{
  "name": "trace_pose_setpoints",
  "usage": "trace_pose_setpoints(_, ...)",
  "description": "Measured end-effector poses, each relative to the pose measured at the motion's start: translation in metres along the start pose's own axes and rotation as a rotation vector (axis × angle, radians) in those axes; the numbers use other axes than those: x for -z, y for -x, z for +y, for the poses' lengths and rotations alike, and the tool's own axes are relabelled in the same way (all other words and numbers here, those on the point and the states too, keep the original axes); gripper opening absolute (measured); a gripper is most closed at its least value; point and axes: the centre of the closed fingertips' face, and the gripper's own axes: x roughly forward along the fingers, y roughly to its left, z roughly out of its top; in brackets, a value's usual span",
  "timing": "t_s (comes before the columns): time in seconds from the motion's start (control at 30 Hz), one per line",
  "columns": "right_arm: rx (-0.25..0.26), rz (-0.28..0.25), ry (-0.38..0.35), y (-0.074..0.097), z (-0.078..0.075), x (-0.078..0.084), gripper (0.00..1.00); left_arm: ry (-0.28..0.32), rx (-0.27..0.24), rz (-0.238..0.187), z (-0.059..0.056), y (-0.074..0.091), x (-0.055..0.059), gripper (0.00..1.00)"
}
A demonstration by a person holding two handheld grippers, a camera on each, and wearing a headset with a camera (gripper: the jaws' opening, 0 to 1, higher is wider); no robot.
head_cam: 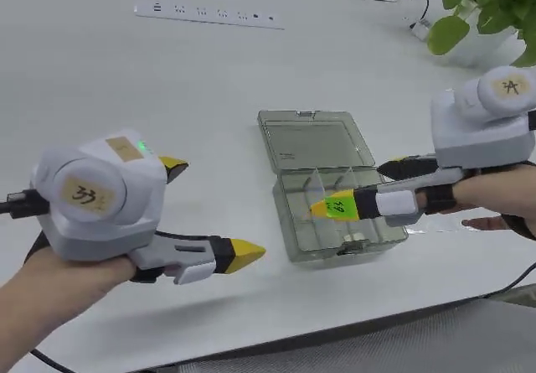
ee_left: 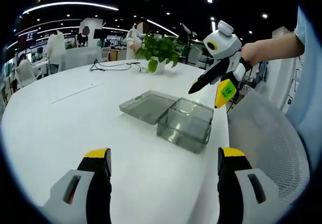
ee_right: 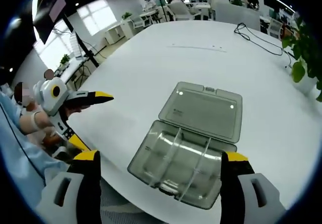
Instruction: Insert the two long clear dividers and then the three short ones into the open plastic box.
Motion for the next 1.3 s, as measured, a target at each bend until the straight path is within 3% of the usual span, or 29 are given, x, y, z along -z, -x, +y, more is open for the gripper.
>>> trace_pose_setpoints(0.03, -0.002, -0.024, 0.018, 0.001, -0.002, 0.001, 1.00, -0.001, -0.004, -0.001, -0.001, 0.000, -0.001, 0.89)
trace_pose_setpoints(0.13, 0.001, -0.029, 0.010, 0.007, -0.008, 0.009, 1.00, 0.005, -0.017, -0.009, -0.003, 0.000, -0.005, 0.89)
trace_pose_setpoints(0.27, -0.010, -0.119, 0.056, 0.018, -0.014, 0.009, 1.00, -0.006, -0.030, -0.003, -0.009, -0.001, -0.008, 0.89)
trace_pose_setpoints(0.3, -0.013, -0.106, 0.042, 0.021, -0.018, 0.016, 1.00, -0.002, -0.035, -0.001, -0.011, -0.002, -0.009, 0.89)
trace_pose_setpoints(0.37, -0.038, -0.159, 0.027, 0.027, -0.022, 0.018, 1.00, -0.001, -0.039, 0.000, -0.014, -0.003, -0.010, 0.89)
trace_pose_setpoints(0.5, -0.040, -0.183, 0.033, 0.038, -0.037, 0.033, 1.00, -0.009, -0.052, 0.011, -0.020, -0.004, -0.011, 0.89)
trace_pose_setpoints(0.53, -0.057, -0.230, 0.053, 0.042, -0.039, 0.031, 1.00, -0.006, -0.056, 0.014, -0.022, -0.004, -0.012, 0.89)
trace_pose_setpoints(0.57, -0.056, -0.228, 0.046, 0.045, -0.042, 0.037, 1.00, 0.002, -0.060, 0.012, -0.023, -0.004, -0.012, 0.89)
trace_pose_setpoints(0.63, -0.075, -0.273, 0.044, 0.054, -0.049, 0.040, 1.00, 0.009, -0.072, 0.009, -0.030, -0.005, -0.014, 0.89)
trace_pose_setpoints(0.67, -0.076, -0.278, 0.036, 0.059, -0.060, 0.047, 1.00, 0.007, -0.083, 0.012, -0.033, -0.006, -0.015, 0.89)
trace_pose_setpoints(0.73, -0.091, -0.325, 0.041, 0.066, -0.063, 0.048, 1.00, 0.018, -0.095, 0.008, -0.037, -0.006, -0.016, 0.89)
trace_pose_setpoints(0.8, -0.096, -0.326, 0.042, 0.073, -0.076, 0.057, 1.00, 0.026, -0.113, 0.003, -0.041, -0.007, -0.018, 0.89)
trace_pose_setpoints(0.9, -0.112, -0.358, 0.053, 0.080, -0.079, 0.061, 1.00, 0.029, -0.135, 0.001, -0.049, -0.008, -0.020, 0.89)
trace_pose_setpoints(1.1, -0.133, -0.357, 0.123, 0.091, -0.086, 0.074, 1.00, 0.043, -0.167, -0.011, -0.066, -0.015, -0.023, 0.89)
trace_pose_setpoints(1.3, -0.153, -0.353, 0.147, 0.098, -0.098, 0.080, 1.00, 0.061, -0.200, -0.026, -0.078, -0.024, -0.026, 0.89)
